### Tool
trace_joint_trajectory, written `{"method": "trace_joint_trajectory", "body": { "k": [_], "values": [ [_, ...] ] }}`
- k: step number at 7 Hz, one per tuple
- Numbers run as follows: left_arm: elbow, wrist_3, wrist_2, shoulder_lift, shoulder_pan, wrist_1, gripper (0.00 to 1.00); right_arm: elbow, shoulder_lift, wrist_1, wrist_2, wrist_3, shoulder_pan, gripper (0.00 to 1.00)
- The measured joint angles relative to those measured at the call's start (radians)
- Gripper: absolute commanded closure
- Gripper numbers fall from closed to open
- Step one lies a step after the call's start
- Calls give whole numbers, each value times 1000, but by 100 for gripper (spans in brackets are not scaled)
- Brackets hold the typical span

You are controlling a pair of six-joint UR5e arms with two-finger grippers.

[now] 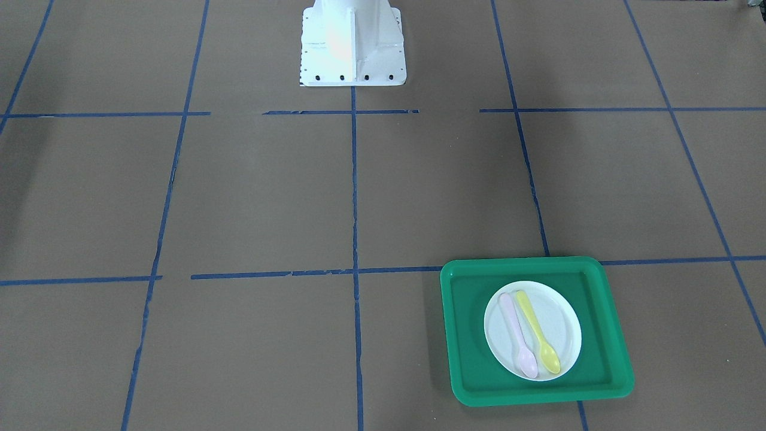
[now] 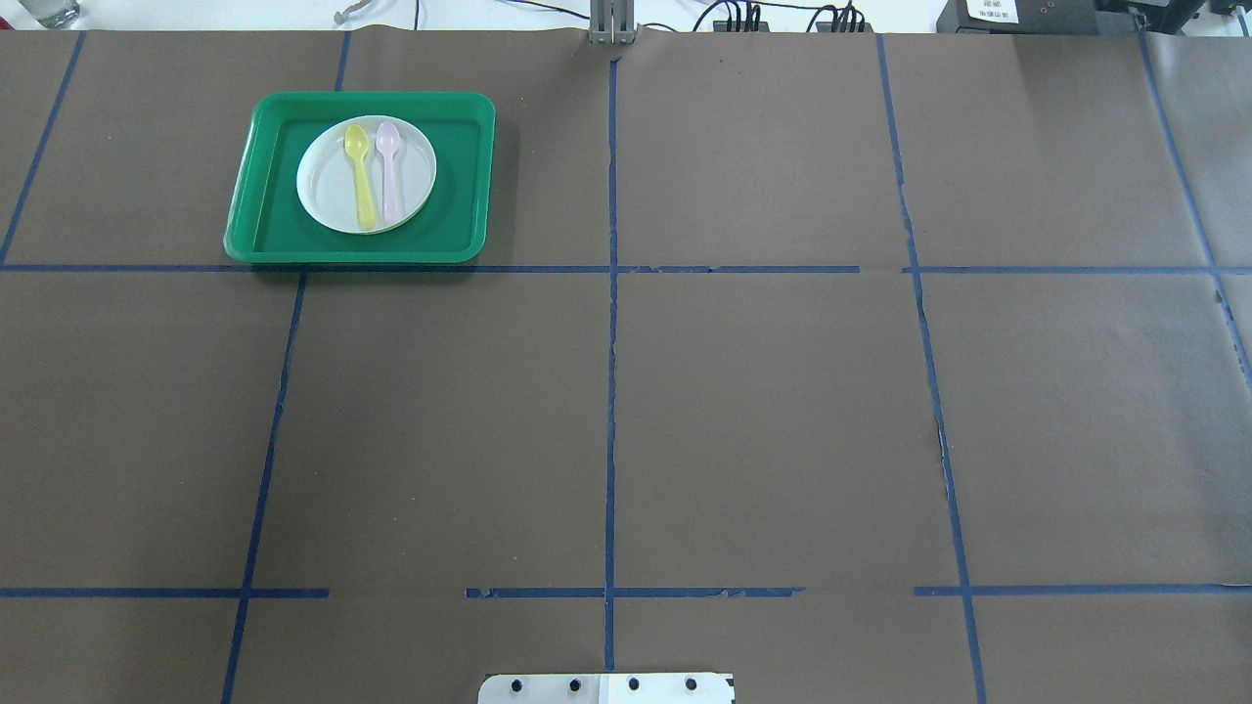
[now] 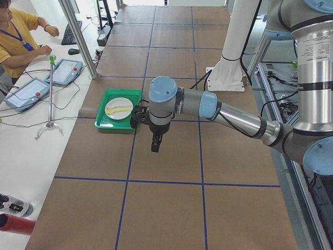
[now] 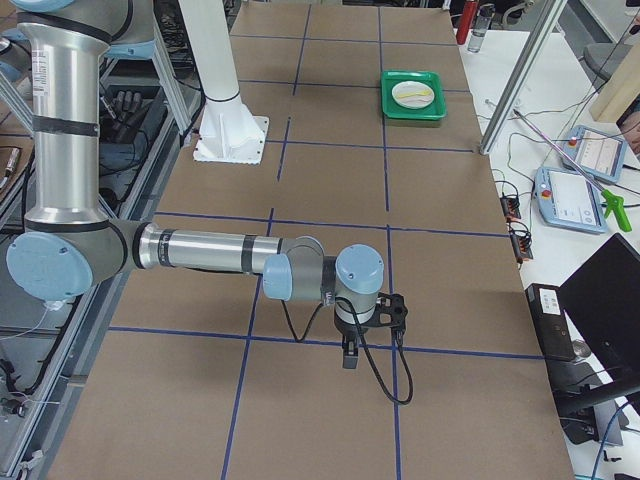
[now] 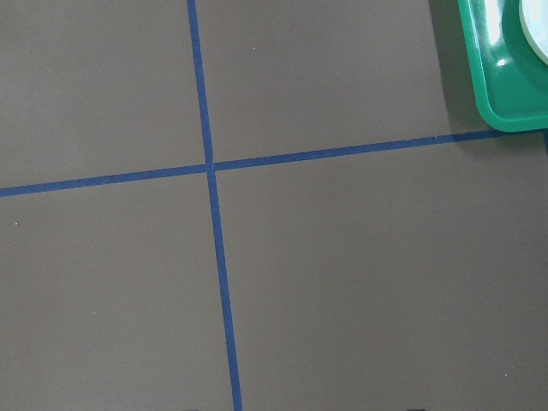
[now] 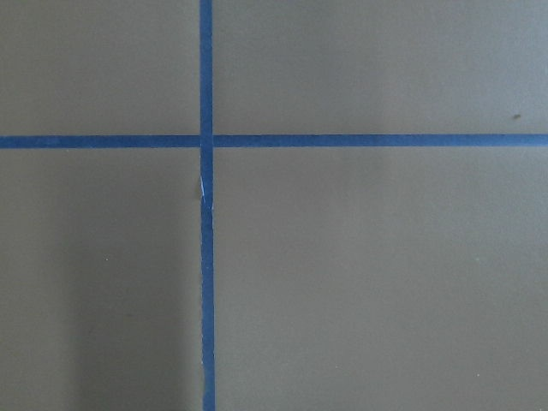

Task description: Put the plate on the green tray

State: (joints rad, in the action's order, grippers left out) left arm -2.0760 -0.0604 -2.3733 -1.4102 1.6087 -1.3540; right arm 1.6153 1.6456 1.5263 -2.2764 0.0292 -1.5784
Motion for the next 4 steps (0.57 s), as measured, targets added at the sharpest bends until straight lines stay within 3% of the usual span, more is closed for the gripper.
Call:
{"method": "trace_joint_trajectory", "body": {
  "k": [2, 4],
  "values": [
    [23, -59, 1, 34, 9, 0, 12, 0, 0, 0, 0, 0, 0, 0],
    [92, -138, -3, 32, 16, 13, 0, 0, 0, 0, 0, 0, 0, 0]
  ]
}}
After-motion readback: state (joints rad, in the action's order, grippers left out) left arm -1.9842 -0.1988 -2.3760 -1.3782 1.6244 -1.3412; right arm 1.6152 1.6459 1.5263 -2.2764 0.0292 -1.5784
